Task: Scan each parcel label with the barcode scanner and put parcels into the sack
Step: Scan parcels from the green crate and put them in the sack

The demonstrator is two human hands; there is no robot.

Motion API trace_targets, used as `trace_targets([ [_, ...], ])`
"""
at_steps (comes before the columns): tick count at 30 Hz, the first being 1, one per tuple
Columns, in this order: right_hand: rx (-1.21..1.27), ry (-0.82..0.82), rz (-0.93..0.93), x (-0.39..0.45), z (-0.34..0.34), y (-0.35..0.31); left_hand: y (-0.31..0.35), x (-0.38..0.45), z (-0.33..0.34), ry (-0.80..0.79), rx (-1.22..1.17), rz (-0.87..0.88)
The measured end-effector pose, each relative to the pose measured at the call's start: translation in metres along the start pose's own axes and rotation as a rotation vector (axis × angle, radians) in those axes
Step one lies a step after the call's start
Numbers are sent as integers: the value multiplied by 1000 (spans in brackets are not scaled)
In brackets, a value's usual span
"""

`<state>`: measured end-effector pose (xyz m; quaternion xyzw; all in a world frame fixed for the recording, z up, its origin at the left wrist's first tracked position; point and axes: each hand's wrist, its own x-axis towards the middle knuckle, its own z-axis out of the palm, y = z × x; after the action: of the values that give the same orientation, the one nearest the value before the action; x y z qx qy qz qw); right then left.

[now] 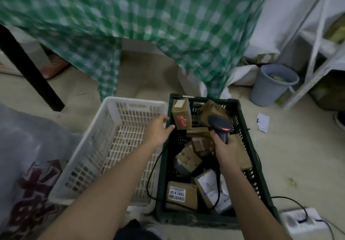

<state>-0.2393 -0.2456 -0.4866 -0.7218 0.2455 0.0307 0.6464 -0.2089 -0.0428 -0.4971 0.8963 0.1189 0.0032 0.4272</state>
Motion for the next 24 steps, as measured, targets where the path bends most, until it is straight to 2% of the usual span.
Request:
trace_targets([
  [9,4,12,-78,110,68,-11,-10,123,84,-42,101,107],
  [15,76,29,-59,148,85,4,-29,159,126,-39,384,218],
  [20,133,60,-48,160,80,16,-26,159,142,-52,350,200],
  [24,161,96,-33,165,75,24,-6,162,157,-7,179,54],
])
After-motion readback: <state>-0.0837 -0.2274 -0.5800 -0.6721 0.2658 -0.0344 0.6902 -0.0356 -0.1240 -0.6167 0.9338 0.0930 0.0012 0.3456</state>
